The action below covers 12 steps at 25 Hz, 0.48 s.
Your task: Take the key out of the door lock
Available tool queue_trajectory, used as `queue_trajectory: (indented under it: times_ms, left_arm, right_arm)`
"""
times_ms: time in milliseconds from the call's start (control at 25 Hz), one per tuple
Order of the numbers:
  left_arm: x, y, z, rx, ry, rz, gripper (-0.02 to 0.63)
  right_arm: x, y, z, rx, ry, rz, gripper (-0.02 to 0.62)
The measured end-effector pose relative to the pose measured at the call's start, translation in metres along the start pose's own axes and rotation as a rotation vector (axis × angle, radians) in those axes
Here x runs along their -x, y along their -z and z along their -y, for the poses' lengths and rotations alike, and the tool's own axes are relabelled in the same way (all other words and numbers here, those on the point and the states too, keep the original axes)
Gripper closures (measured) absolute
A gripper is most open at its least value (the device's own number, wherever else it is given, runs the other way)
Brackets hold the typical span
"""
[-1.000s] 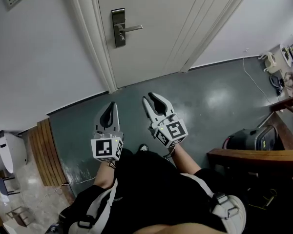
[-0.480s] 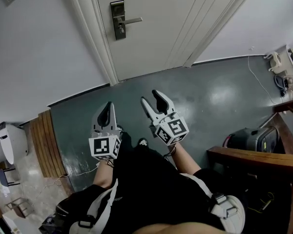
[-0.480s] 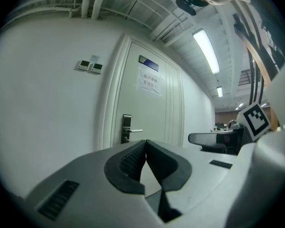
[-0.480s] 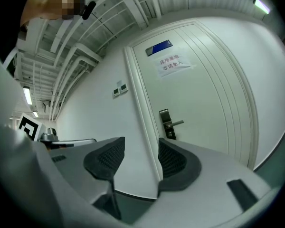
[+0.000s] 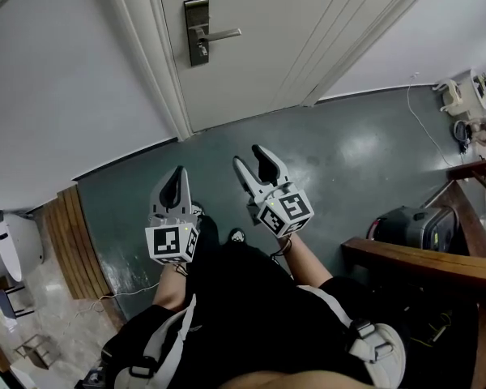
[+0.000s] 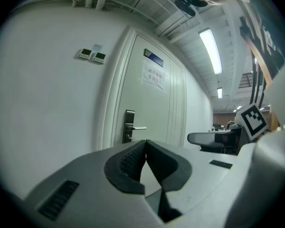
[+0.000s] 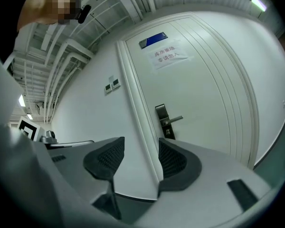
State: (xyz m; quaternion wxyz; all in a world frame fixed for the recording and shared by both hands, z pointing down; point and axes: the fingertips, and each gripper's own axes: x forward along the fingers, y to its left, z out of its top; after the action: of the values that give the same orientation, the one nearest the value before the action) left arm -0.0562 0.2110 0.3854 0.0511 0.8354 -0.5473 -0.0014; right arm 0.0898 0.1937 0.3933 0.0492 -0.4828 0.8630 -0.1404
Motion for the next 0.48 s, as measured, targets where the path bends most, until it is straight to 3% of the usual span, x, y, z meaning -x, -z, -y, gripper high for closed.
queue_trajectory:
  times_ms: [480]
  left_arm:
    - [-0.086,-0.017,-0.082,0.007,0.14,-0.005,0.583]
  right_arm:
    - [-0.098,-0.003,0.003,0.04,0.097,-0.041,0.362]
